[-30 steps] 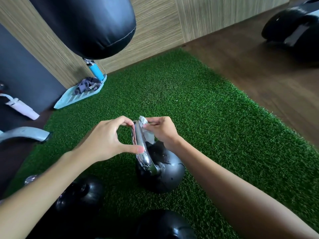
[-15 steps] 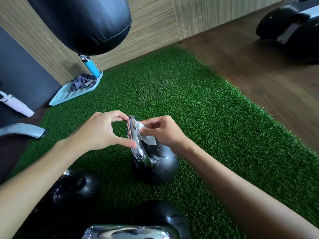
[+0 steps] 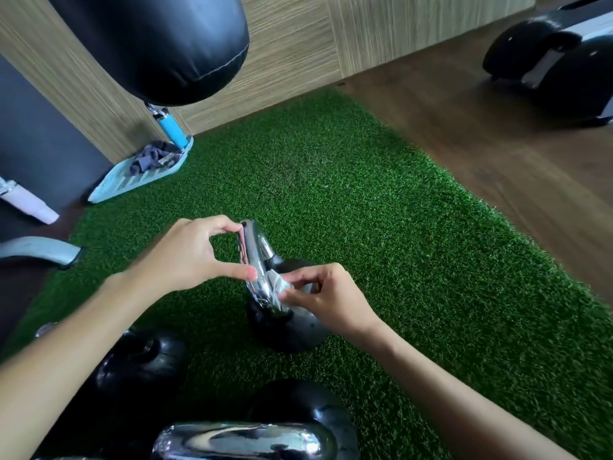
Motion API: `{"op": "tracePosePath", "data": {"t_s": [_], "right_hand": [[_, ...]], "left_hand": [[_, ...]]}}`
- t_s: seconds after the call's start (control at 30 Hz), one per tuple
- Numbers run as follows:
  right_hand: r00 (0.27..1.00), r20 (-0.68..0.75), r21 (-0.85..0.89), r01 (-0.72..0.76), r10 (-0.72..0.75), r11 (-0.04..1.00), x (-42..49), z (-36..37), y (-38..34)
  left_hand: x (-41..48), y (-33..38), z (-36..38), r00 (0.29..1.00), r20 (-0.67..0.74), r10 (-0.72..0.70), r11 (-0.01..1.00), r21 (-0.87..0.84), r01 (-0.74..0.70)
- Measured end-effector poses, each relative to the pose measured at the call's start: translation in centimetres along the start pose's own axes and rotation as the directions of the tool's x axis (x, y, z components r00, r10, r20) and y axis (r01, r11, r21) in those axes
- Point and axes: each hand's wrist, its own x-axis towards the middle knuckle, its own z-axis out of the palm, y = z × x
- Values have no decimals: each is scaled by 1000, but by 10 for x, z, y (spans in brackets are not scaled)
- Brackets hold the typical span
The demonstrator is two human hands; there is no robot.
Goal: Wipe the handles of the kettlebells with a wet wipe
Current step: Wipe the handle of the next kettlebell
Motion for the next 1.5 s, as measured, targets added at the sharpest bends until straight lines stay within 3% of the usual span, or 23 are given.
{"op": "tracePosePath", "data": {"t_s": [0.13, 0.33, 0.5, 0.67, 0.8, 0.97, 1.0, 1.07, 1.13, 1.17, 1.23, 1.33, 1.4, 1.5], "right_hand": [[994, 67, -22, -86, 88, 996, -7, -2, 14], [990, 76, 22, -118, 116, 993, 2, -1, 17], [990, 74, 129, -129, 120, 983, 0, 8, 24], [997, 31, 4, -73, 73, 997, 3, 28, 17], [998, -6, 2, -62, 62, 998, 4, 59, 10], [994, 90, -141, -56, 69, 988, 23, 56, 1], [995, 59, -114, -71, 78, 991, 27, 52, 0], [982, -55, 120, -172, 180, 978, 33, 52, -1], [961, -60, 223, -252, 271, 942, 34, 58, -4], [969, -31, 130, -238, 244, 962, 34, 63, -2], [991, 101, -170, -72, 90, 983, 33, 67, 0], [926, 375, -452, 222, -42, 864, 43, 53, -5], [870, 483, -476, 354, -97, 805, 50, 40, -10], [853, 515, -407, 330, -84, 852, 56, 30, -9]], "left_hand": [[-11, 6, 3, 995, 81, -62, 998, 37, 60], [-10, 6, 10, 997, 11, -71, 997, 40, 70], [-1, 2, 3, 997, 33, -63, 997, 52, 61], [14, -6, -11, 990, 139, 2, 995, 100, -16], [16, -12, -24, 966, 248, 74, 980, 161, -116], [10, -21, -22, 938, 332, 103, 961, 210, -180], [9, -23, -21, 938, 328, 110, 962, 202, -183], [9, -24, -20, 942, 317, 105, 963, 204, -176], [10, -25, -20, 948, 303, 95, 963, 213, -164], [9, -25, -20, 947, 306, 94, 964, 211, -164], [10, -28, -19, 947, 306, 97, 962, 217, -169], [9, -31, -17, 949, 298, 104, 963, 210, -171], [9, -29, -18, 952, 288, 107, 963, 208, -171], [8, -27, -17, 954, 279, 109, 961, 217, -173]]}}
